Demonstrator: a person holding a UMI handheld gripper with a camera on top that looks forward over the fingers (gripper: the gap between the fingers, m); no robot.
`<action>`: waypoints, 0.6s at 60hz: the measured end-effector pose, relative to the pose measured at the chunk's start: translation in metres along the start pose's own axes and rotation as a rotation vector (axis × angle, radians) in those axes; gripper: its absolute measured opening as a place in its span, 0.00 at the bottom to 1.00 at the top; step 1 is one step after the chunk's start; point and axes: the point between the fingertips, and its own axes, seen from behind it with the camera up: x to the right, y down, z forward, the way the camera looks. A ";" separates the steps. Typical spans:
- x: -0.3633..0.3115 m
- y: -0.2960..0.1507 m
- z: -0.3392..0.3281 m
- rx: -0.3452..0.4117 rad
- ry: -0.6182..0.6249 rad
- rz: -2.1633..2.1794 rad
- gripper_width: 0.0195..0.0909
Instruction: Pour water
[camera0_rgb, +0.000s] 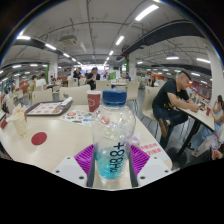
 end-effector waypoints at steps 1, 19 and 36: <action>0.000 0.000 0.000 0.000 0.006 0.001 0.39; 0.005 -0.040 -0.010 0.004 0.142 -0.165 0.31; -0.068 -0.184 -0.019 0.133 0.364 -0.768 0.31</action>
